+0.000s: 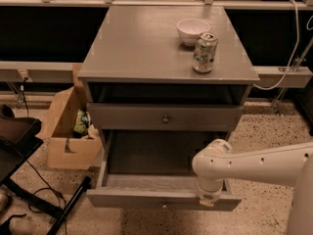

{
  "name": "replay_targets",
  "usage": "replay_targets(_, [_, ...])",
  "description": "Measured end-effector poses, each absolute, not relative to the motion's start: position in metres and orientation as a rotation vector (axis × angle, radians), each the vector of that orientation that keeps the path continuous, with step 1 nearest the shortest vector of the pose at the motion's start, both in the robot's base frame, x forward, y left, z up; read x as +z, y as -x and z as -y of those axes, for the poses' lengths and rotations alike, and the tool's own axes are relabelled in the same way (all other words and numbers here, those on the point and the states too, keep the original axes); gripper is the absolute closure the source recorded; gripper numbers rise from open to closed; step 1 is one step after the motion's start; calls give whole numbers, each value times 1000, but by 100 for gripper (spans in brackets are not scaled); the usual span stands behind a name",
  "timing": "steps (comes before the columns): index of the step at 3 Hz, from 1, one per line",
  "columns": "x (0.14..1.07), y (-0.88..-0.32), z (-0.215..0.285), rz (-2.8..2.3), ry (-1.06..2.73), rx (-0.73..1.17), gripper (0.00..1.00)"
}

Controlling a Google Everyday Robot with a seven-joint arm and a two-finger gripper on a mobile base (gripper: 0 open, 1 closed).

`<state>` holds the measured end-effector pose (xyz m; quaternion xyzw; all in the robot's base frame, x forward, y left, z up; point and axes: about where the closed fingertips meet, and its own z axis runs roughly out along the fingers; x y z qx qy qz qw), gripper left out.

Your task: Open middle drawer

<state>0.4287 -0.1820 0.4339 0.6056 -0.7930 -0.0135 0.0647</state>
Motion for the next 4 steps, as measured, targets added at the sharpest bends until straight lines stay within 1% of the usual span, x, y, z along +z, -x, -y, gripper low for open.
replay_targets(1, [435,-429,182,2394,-1828,-41,100])
replay_targets(2, [435,-429,182,2394,-1828,-41,85])
replay_targets(4, [435,-429,182,2394,-1828,-41,37])
